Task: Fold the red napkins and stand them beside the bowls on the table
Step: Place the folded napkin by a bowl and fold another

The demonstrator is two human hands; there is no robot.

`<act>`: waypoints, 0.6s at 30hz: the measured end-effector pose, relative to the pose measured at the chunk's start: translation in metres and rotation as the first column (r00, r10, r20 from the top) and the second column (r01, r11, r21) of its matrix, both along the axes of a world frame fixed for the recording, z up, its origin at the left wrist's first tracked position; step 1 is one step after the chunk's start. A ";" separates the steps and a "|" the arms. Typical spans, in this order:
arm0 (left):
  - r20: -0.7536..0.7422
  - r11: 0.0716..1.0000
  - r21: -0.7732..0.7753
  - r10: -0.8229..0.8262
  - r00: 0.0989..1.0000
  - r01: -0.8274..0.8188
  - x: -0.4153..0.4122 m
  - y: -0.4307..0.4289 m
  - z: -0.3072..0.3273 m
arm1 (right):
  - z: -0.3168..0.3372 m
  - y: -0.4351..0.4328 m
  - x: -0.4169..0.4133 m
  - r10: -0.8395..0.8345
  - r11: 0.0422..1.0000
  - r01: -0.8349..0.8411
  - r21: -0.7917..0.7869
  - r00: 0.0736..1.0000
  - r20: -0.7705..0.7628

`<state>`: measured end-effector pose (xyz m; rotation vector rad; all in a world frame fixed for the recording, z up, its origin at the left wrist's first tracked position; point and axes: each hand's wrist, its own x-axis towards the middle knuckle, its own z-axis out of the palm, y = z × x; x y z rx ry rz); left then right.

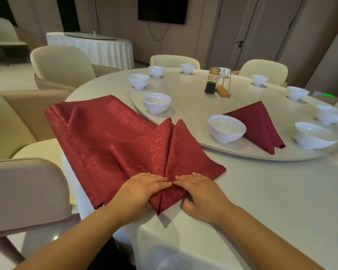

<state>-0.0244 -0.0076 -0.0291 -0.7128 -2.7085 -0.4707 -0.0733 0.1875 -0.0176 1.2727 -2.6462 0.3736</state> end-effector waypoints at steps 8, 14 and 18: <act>-0.138 0.999 0.031 0.025 0.990 -0.021 0.007 0.004 0.020 | 0.008 0.000 0.009 -0.050 0.991 0.038 -0.131 0.995 -0.088; 0.095 0.924 0.359 0.106 0.990 -0.133 0.021 0.008 0.062 | 0.048 0.007 0.019 -0.140 0.931 0.161 -0.329 0.986 0.087; 0.135 0.864 0.479 0.106 0.985 -0.158 0.031 0.012 0.106 | 0.089 0.013 0.032 -0.090 0.917 0.145 -0.371 0.983 0.160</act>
